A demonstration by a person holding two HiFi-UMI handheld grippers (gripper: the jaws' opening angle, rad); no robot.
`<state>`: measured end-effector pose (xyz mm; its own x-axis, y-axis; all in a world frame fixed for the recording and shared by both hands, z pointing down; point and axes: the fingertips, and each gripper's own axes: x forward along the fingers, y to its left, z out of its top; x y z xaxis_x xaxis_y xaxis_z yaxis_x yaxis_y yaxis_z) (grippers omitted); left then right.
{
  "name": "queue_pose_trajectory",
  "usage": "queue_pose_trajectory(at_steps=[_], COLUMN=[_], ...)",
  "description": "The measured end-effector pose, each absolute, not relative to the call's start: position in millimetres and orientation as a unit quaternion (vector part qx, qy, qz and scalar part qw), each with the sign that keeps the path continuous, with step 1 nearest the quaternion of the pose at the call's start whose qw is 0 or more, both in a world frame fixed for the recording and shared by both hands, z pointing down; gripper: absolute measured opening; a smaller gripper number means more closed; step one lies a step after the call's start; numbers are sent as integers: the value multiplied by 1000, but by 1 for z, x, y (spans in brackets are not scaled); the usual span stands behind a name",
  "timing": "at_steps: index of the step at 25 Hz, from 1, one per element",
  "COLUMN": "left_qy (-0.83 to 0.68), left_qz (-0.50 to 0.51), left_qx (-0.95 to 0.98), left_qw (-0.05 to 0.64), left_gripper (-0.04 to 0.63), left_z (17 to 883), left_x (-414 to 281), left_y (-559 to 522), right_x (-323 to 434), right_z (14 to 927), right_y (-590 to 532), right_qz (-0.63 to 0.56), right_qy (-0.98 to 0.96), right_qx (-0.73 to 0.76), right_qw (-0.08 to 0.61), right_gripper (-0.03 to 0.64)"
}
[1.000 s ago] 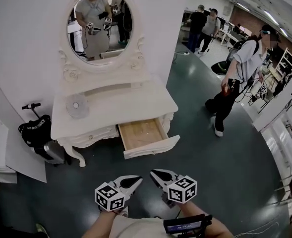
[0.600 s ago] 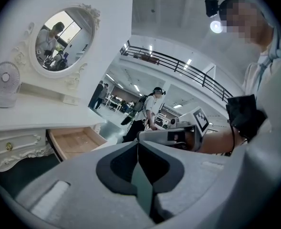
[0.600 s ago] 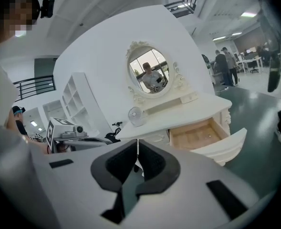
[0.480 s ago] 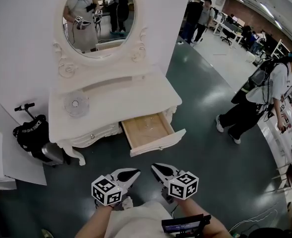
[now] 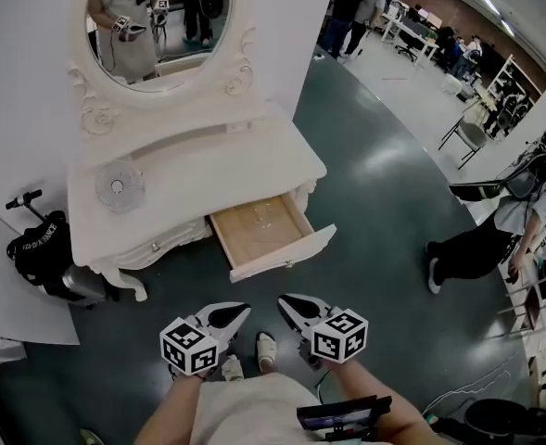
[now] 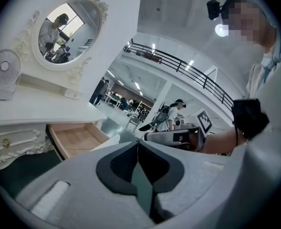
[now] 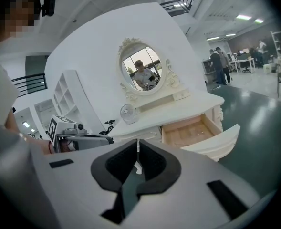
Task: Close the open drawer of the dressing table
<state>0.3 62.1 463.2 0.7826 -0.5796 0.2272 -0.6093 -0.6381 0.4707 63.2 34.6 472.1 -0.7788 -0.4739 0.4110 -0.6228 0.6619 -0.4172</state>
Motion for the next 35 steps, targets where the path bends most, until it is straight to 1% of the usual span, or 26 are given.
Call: queue_pose_trajectory(at_steps=[11, 20, 35], left_qy=[-325, -327, -333], left_qz=[29, 40, 62], left_qx=[900, 893, 876], left_qw=[290, 305, 342], left_gripper=[11, 11, 11], left_z=[490, 524, 588], left_x=[12, 9, 17], left_y=[42, 26, -12], right_x=[80, 74, 78], right_z=[514, 549, 607], right_y=[14, 8, -35], right_qz=[315, 317, 320], right_qy=[-884, -879, -864], right_qx=[305, 301, 312], right_qw=[160, 191, 230], right_gripper=[18, 18, 18])
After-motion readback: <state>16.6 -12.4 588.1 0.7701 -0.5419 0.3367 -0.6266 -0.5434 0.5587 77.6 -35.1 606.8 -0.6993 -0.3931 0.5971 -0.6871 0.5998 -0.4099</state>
